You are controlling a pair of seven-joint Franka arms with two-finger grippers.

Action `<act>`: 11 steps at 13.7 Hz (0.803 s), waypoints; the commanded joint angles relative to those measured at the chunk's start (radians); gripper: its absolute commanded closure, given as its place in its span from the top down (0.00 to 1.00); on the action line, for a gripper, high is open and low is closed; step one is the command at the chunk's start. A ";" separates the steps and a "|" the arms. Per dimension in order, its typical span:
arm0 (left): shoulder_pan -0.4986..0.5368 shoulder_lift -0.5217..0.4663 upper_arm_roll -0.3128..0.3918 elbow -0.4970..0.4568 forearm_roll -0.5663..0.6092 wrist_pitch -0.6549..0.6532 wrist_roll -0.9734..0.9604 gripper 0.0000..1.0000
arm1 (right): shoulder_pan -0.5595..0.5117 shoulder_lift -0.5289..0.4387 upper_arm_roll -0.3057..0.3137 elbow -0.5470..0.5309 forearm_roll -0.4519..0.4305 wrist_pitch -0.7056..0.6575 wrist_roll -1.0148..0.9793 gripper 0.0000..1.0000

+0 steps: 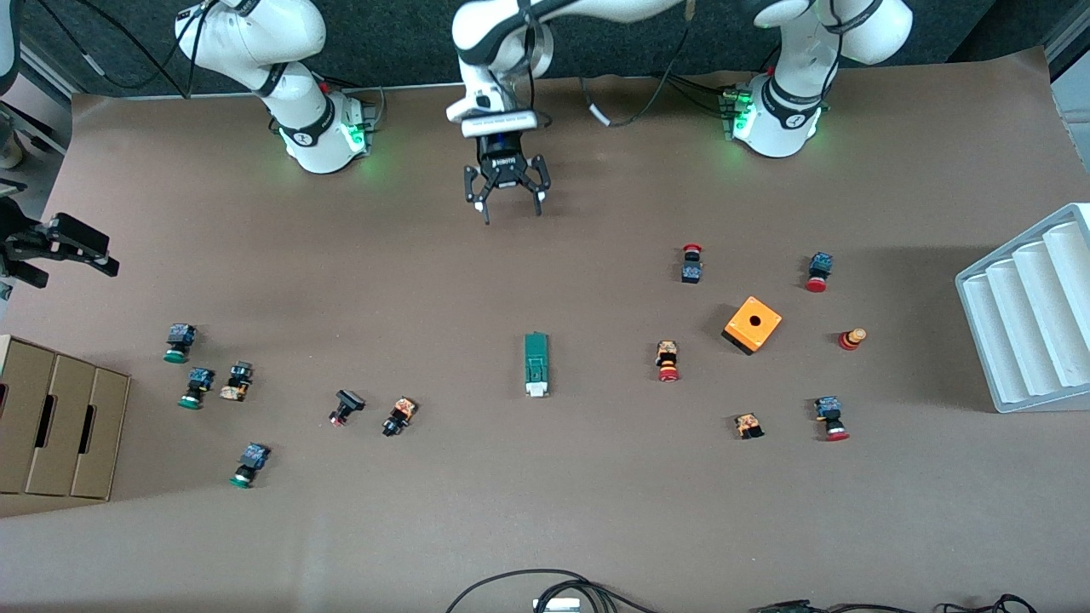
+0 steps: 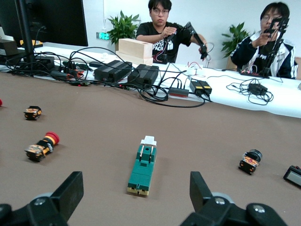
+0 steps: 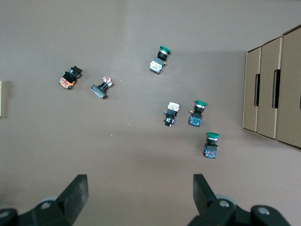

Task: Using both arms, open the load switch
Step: 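Lower the left gripper around the green switch body to hold it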

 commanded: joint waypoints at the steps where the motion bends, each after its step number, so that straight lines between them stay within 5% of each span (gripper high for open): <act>1: -0.008 0.087 0.005 0.017 0.111 -0.040 -0.087 1.00 | 0.012 0.020 0.001 0.009 -0.033 -0.005 0.005 0.99; 11: 0.001 0.313 0.168 0.069 0.429 -0.057 -0.159 1.00 | 0.039 0.087 0.006 0.015 -0.034 0.013 0.008 0.99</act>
